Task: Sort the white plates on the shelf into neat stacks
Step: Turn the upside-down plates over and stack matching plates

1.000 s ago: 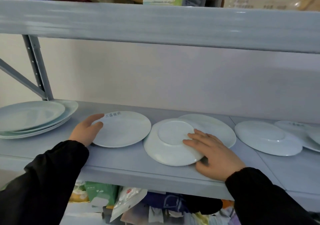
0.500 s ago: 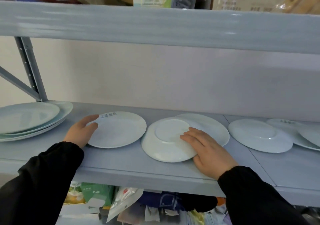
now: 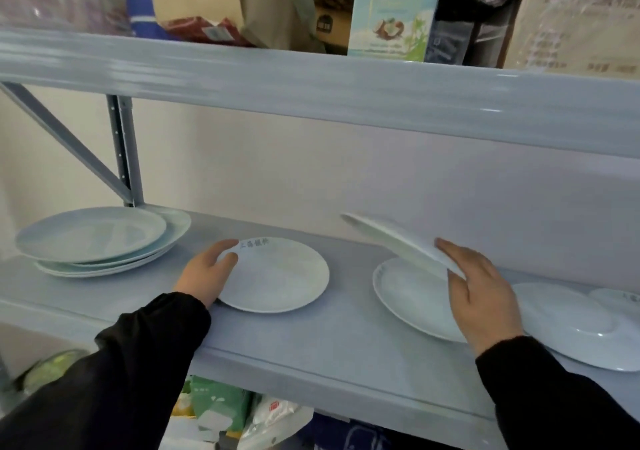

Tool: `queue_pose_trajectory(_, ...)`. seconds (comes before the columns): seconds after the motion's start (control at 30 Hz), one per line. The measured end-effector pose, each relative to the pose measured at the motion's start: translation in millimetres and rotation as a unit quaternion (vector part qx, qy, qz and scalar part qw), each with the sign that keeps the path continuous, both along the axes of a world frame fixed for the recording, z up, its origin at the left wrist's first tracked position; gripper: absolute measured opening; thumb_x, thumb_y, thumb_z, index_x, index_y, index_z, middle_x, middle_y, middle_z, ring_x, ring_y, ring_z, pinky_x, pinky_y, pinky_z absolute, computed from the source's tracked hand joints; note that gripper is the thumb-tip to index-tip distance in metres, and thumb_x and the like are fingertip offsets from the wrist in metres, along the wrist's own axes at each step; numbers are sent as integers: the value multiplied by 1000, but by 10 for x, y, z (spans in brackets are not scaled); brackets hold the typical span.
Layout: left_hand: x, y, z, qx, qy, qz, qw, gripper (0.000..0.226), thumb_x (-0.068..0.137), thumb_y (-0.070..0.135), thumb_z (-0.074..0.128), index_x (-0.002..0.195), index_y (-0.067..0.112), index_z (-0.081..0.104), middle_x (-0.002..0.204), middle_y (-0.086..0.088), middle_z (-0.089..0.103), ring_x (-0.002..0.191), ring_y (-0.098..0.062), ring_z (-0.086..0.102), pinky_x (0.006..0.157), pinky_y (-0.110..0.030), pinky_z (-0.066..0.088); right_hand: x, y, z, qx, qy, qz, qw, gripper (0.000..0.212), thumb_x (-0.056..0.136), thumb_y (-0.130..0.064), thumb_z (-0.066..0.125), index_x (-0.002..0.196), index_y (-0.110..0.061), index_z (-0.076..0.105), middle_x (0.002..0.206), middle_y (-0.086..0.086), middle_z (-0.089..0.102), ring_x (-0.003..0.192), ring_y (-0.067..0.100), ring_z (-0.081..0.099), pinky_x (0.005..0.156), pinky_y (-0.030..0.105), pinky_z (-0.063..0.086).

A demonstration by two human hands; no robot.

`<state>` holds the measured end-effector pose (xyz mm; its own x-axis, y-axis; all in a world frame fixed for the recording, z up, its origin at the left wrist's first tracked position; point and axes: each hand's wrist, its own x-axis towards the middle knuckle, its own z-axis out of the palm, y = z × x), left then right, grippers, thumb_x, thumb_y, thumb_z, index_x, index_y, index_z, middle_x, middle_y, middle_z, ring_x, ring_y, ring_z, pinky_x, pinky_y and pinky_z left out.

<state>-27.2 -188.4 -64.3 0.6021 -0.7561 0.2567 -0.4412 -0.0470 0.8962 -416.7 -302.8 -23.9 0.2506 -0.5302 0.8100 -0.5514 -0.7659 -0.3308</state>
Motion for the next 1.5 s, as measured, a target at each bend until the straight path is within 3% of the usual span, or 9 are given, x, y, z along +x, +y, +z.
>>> queue_pose_trajectory(0.1,0,9,-4,-9,13,-34,999,38,93,28,47,128,38,57,135,11,52,125,-8,44,104,-27,31,344,38,164,144,-226,23,963,30,99,-14,50,128,-20,56,113,-8,61,98,7,54,76,15,39)
queue_pose_trajectory(0.2,-4,19,9,-19,25,-44,999,42,89,30,47,129,40,57,136,14,53,128,-5,44,104,-24,29,811,4,191,365,-415,199,809,41,90,-5,52,123,-29,57,115,-5,67,105,19,64,75,38,57)
queue_pose_trajectory(0.37,-18,-24,-13,-26,34,-34,999,42,98,19,46,136,33,52,135,12,51,122,-3,44,94,-16,30,1274,-10,-168,480,-441,277,706,51,85,10,42,124,-18,60,117,13,67,107,37,64,67,51,57)
queue_pose_trajectory(0.63,-15,-42,-21,-28,33,-13,999,41,98,22,46,138,31,51,138,12,50,122,-1,43,100,-20,27,1386,-59,-294,509,-342,294,733,52,84,2,45,130,-22,53,119,7,66,105,31,65,73,52,58)
queue_pose_trajectory(0.83,-27,-53,-6,-10,13,-9,1000,41,98,21,47,139,26,51,141,9,50,124,-3,42,101,-20,26,1331,-24,-301,349,-60,151,923,90,84,-12,61,156,-27,8,147,-7,33,132,12,36,101,21,29)
queue_pose_trajectory(0.93,-33,-46,1,2,4,-8,1000,42,98,25,48,139,25,51,142,8,50,128,-6,43,103,-22,27,1319,-8,-326,363,59,124,922,83,87,-27,57,155,-33,10,162,-6,0,141,19,32,98,22,26)
queue_pose_trajectory(1.13,-32,-53,10,12,-10,-10,1000,41,98,21,47,138,25,51,134,10,51,121,-3,42,99,-20,27,1272,19,-298,342,136,117,922,65,92,-33,51,151,-38,25,163,-7,2,84,-4,59,92,22,32)
queue_pose_trajectory(1.3,-4,-46,-11,19,0,-9,1000,41,97,19,49,137,28,52,138,8,51,125,-6,43,101,-22,28,1266,11,-341,284,177,137,932,53,94,-35,49,145,-42,39,163,-2,10,132,22,45,109,26,29)
queue_pose_trajectory(1.5,-3,-40,-6,21,-5,-3,1000,42,97,21,48,137,29,51,140,8,50,126,-6,42,103,-23,28,1273,-14,-372,241,178,152,942,54,94,-46,50,146,-41,37,163,-7,7,148,3,0,110,20,24)
